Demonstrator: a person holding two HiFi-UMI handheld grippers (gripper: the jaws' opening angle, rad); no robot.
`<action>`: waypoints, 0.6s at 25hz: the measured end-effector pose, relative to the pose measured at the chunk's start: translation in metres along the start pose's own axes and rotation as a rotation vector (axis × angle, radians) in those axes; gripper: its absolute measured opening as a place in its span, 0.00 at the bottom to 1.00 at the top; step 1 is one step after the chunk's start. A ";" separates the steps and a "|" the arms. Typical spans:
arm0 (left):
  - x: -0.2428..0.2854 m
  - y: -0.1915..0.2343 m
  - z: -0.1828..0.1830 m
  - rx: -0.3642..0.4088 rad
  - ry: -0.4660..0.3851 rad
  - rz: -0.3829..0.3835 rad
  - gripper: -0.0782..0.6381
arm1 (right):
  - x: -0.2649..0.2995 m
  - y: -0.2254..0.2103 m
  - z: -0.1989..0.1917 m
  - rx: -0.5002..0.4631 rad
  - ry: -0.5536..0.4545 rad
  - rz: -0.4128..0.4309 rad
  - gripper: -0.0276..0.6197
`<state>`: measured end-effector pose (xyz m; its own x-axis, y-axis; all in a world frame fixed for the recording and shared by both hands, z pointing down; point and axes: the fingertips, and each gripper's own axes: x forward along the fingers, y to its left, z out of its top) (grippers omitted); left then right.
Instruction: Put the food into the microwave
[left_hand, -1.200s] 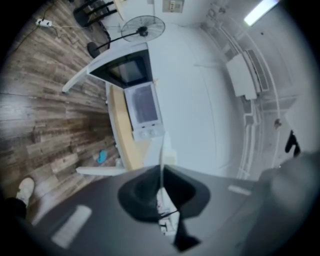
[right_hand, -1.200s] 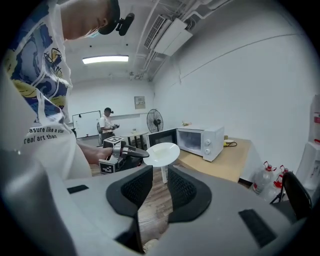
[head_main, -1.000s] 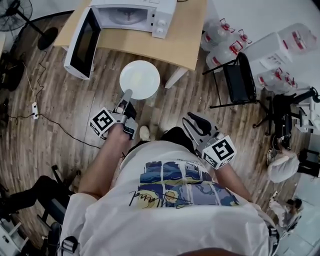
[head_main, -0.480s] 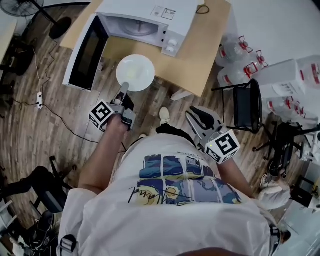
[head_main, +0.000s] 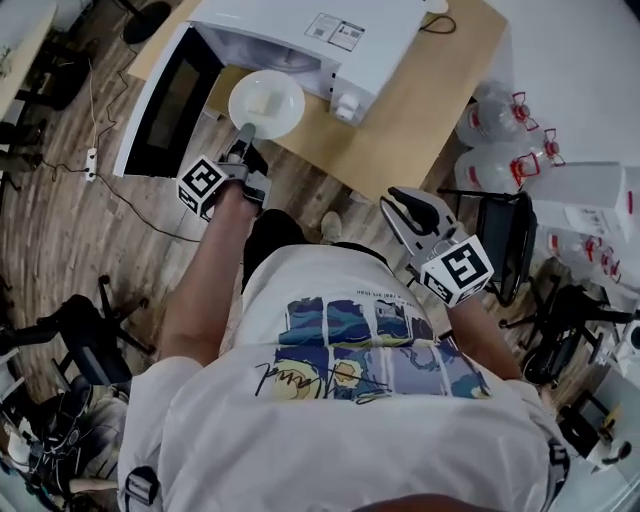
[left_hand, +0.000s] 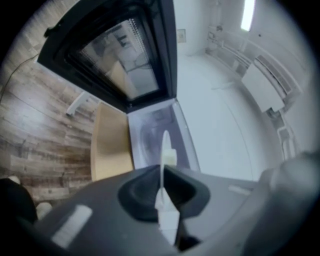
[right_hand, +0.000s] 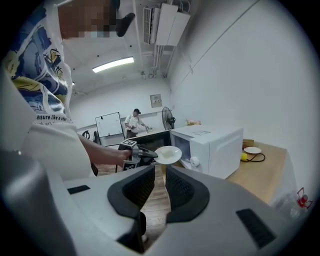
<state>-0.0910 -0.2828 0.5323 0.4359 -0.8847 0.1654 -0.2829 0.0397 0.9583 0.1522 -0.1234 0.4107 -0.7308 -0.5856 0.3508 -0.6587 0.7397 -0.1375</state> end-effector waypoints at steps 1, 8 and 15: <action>0.008 0.003 0.003 -0.004 -0.006 0.009 0.13 | 0.003 -0.003 0.000 0.003 0.006 0.010 0.14; 0.083 0.025 0.030 -0.011 -0.030 0.054 0.13 | 0.023 -0.033 0.014 0.022 0.022 -0.004 0.13; 0.148 0.051 0.051 -0.026 -0.018 0.092 0.13 | 0.037 -0.055 0.020 0.060 0.045 -0.071 0.13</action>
<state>-0.0846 -0.4352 0.5937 0.3931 -0.8851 0.2492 -0.2986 0.1334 0.9450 0.1577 -0.1923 0.4133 -0.6743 -0.6192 0.4024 -0.7189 0.6751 -0.1656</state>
